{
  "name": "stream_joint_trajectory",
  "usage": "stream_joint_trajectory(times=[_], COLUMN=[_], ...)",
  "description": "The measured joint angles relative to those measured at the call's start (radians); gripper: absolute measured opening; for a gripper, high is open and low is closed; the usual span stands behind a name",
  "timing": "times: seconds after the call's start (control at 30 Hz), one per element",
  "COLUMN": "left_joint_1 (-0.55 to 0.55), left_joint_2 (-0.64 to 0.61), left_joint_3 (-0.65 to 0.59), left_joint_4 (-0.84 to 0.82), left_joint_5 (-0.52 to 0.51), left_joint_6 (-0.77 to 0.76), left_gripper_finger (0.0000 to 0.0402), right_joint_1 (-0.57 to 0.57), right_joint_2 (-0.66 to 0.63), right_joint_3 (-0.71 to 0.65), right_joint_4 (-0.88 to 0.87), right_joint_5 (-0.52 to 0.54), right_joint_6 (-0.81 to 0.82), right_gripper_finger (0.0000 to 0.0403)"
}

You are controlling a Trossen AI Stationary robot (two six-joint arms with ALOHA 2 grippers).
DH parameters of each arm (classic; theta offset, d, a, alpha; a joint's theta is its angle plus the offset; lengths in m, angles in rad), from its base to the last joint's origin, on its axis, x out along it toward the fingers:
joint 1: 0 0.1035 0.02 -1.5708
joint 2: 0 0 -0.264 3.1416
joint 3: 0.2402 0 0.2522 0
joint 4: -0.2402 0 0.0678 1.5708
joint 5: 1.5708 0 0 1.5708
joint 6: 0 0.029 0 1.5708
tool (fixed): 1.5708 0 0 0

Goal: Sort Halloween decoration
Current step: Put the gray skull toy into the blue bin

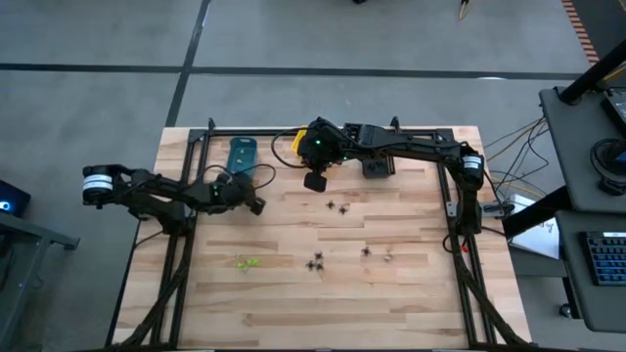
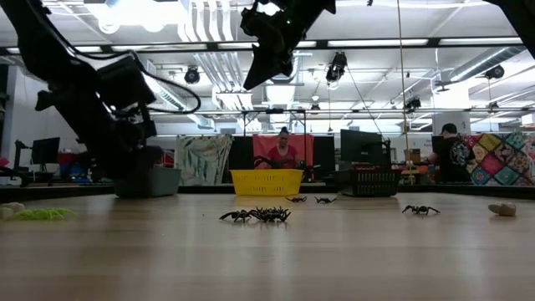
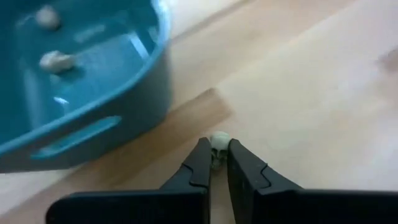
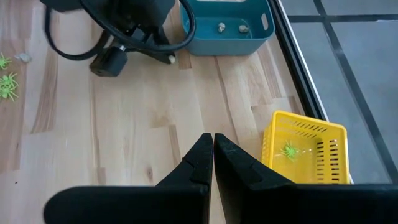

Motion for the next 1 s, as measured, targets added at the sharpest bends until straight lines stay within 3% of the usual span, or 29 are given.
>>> stream_joint_trajectory(times=[0.37,0.5,0.6,0.73,1.0], left_joint_1=[0.0,0.004,0.038,0.157,0.589], left_joint_2=[-0.163,-0.244,-0.266,-0.251,-0.139], left_joint_3=[0.089,0.21,0.336,0.455,0.478], left_joint_4=[-0.089,-0.255,-0.49,-0.722,-0.664], left_joint_5=[0.156,0.134,0.109,0.132,0.485], left_joint_6=[0.003,0.02,0.023,0.069,0.32], left_gripper_finger=[0.0002,0.0001,0.0001,0.0001,0.0001], right_joint_1=[0.0,0.0,0.0,-0.001,0.0], right_joint_2=[-0.008,-0.017,-0.027,-0.032,-0.032], right_joint_3=[0.009,0.009,0.009,0.015,0.046], right_joint_4=[-0.022,-0.024,-0.024,-0.023,-0.074], right_joint_5=[0.0,0.0,0.0,0.0,0.0], right_joint_6=[-0.012,-0.013,-0.012,-0.003,0.039], right_gripper_finger=[0.0009,0.0009,0.0009,0.0009,0.0009])
